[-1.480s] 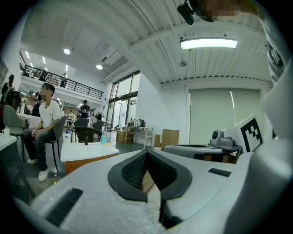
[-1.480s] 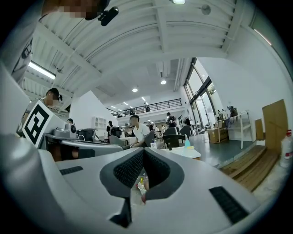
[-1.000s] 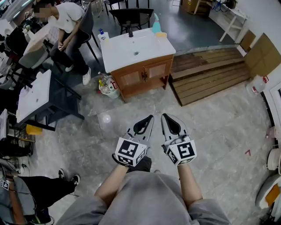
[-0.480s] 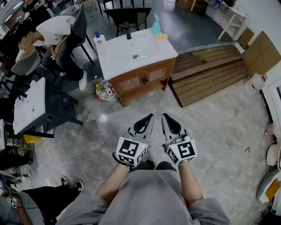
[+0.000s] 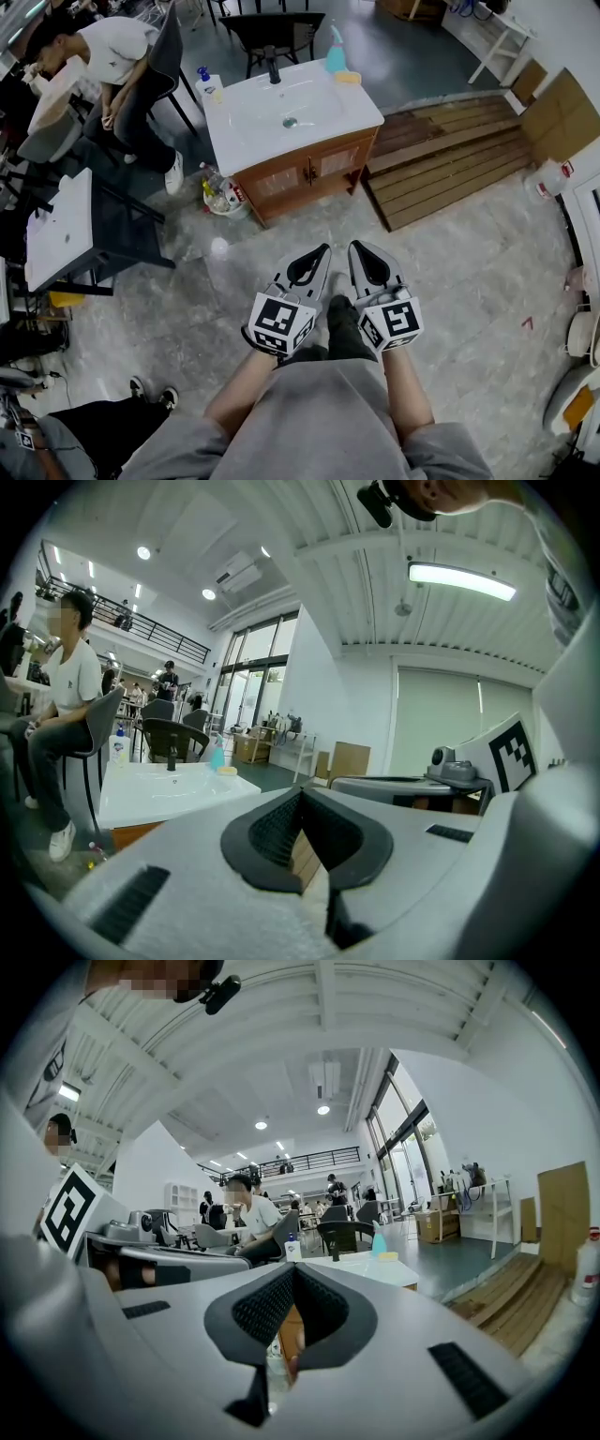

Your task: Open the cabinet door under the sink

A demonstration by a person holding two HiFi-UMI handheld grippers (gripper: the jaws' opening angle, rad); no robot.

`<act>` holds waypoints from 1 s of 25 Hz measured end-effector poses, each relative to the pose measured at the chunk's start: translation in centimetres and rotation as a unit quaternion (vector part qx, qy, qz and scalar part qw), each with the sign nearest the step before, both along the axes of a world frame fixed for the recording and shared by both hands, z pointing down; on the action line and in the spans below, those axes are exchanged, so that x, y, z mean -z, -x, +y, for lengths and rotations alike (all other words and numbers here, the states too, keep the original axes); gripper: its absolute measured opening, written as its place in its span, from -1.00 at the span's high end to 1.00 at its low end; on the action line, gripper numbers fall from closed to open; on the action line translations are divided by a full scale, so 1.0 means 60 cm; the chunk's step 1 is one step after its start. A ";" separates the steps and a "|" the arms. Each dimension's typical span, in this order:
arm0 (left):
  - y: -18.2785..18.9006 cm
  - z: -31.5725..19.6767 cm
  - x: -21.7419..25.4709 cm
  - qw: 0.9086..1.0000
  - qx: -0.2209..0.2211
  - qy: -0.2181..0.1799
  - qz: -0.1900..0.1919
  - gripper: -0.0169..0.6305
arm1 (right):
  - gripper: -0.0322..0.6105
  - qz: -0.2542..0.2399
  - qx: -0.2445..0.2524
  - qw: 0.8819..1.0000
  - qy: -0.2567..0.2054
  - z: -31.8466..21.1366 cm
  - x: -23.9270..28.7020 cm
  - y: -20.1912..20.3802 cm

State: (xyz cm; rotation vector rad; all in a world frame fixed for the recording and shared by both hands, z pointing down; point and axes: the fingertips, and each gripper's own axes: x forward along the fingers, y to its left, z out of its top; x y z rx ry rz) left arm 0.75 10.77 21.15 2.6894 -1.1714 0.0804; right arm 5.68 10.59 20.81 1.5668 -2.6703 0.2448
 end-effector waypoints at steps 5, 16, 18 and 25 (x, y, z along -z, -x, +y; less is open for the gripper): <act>-0.002 -0.053 -0.017 1.000 0.009 0.010 -0.003 0.92 | 0.87 -0.005 0.005 1.000 0.005 -0.056 -0.013 -0.007; -0.035 -0.196 -0.065 0.998 0.033 0.044 -0.009 0.92 | 0.87 -0.007 0.031 0.999 0.029 -0.207 -0.051 -0.038; -0.040 -0.222 -0.077 0.998 0.038 0.053 -0.012 0.92 | 0.87 -0.010 0.035 0.999 0.037 -0.235 -0.062 -0.043; -0.062 -0.300 -0.125 0.994 0.062 0.084 -0.025 0.92 | 0.87 -0.017 0.061 0.996 0.059 -0.325 -0.102 -0.066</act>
